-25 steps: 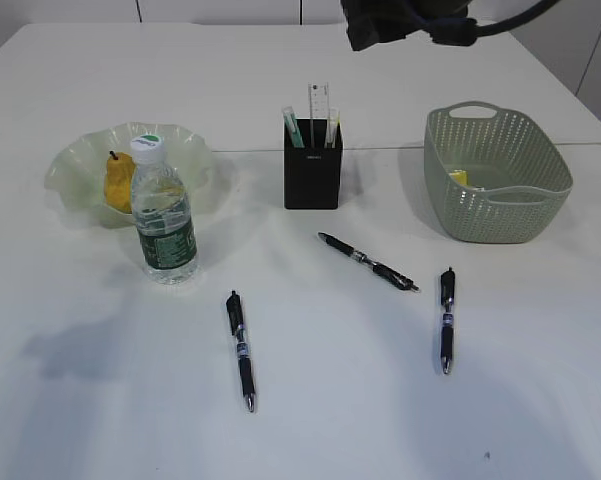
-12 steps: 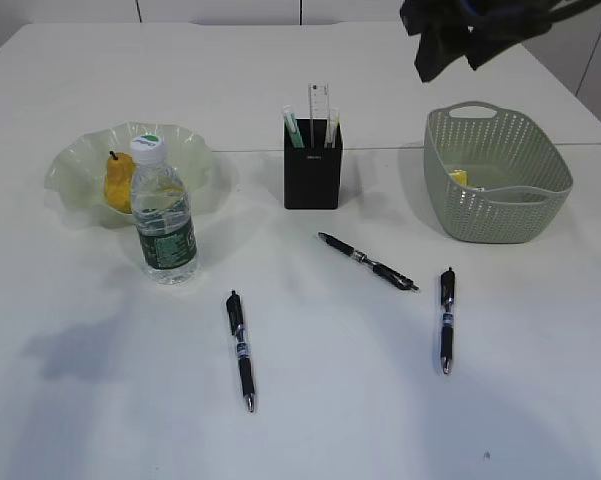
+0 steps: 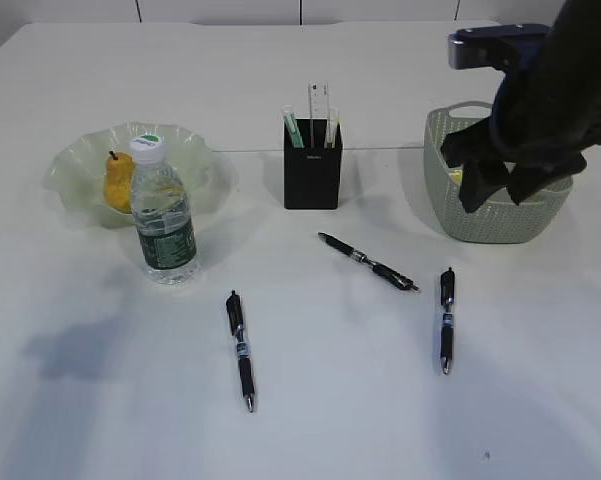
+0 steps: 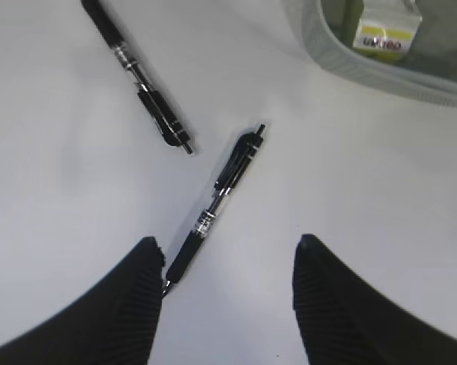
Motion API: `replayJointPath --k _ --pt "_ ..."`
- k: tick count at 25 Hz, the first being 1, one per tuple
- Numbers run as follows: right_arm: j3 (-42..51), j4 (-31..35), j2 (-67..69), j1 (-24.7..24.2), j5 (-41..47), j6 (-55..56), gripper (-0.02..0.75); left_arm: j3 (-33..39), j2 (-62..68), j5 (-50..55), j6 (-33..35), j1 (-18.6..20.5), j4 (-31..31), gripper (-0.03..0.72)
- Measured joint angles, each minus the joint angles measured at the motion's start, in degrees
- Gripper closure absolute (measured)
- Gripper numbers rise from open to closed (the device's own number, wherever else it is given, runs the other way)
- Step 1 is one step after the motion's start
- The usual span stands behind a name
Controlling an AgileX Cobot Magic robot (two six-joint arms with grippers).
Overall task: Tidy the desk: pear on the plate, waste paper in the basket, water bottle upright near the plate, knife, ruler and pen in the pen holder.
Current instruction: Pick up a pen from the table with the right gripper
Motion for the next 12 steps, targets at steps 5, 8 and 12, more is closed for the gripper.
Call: replayJointPath --k 5,8,12 --pt "1.21 3.64 1.55 -3.55 -0.71 0.37 0.328 0.0 0.0 0.0 0.0 0.0 0.0 0.348" --pt "1.21 4.4 3.12 -3.55 -1.22 2.24 0.328 0.0 0.0 0.0 0.0 0.0 0.0 0.347" --pt "1.21 4.58 6.42 -3.55 -1.22 5.07 0.328 0.0 0.0 0.0 0.0 0.0 0.0 0.347"
